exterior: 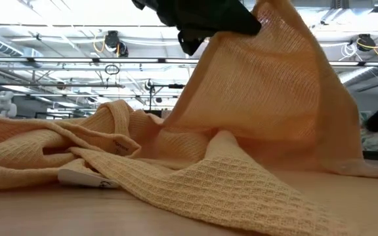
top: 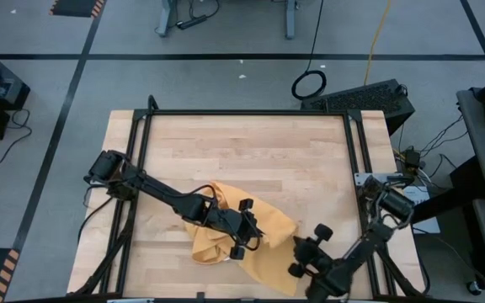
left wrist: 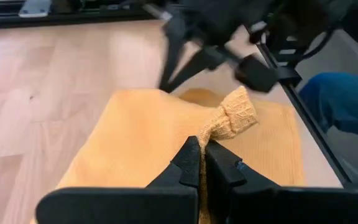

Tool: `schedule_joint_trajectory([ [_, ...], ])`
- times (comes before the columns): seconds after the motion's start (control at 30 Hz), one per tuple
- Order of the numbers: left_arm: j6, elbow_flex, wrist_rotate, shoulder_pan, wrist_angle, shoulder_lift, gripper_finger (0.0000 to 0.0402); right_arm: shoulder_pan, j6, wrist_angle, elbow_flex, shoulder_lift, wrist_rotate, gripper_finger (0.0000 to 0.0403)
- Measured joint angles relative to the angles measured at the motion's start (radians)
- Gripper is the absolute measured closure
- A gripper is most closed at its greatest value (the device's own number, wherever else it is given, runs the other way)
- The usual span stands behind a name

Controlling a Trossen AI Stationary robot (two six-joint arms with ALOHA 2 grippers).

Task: Roll towel
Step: Roll the yellow towel

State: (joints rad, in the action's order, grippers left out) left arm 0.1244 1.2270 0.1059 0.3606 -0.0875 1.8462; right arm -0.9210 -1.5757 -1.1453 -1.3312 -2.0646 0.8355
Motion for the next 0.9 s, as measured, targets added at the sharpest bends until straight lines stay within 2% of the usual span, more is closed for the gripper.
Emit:
schedule_joint_trajectory([
  [0.2, -0.008, 0.000, 0.000, -0.001, -0.100, 0.000, 0.0395, -0.070, -0.030, 0.003, -0.001, 0.034, -0.020, 0.0401],
  [0.27, -0.003, 0.000, -0.001, 0.000, -0.162, 0.000, 0.0395, -0.071, -0.050, 0.048, 0.000, 0.022, 0.009, 0.0393],
  [0.37, -0.002, 0.000, -0.022, 0.000, -0.230, 0.000, 0.0395, -0.060, -0.017, 0.158, 0.001, -0.009, 0.098, 0.0365],
  [0.47, -0.002, 0.000, -0.026, 0.000, -0.239, 0.000, 0.0395, -0.031, 0.037, 0.232, 0.000, -0.027, 0.125, 0.0316],
  [0.6, 0.001, 0.000, -0.027, 0.000, -0.227, 0.000, 0.0395, 0.009, -0.021, 0.183, 0.001, -0.047, 0.035, 0.0247],
  [0.67, 0.002, 0.000, -0.027, 0.000, -0.214, 0.000, 0.0395, 0.012, -0.025, 0.161, 0.001, -0.050, 0.028, 0.0222],
  [0.77, 0.011, 0.000, -0.027, 0.000, -0.206, 0.000, 0.0395, -0.011, -0.053, 0.109, 0.001, -0.047, 0.028, 0.0207],
  [0.9, 0.020, 0.000, -0.027, 0.000, -0.205, 0.000, 0.0395, -0.037, -0.143, 0.011, 0.001, -0.037, 0.003, 0.0210],
])
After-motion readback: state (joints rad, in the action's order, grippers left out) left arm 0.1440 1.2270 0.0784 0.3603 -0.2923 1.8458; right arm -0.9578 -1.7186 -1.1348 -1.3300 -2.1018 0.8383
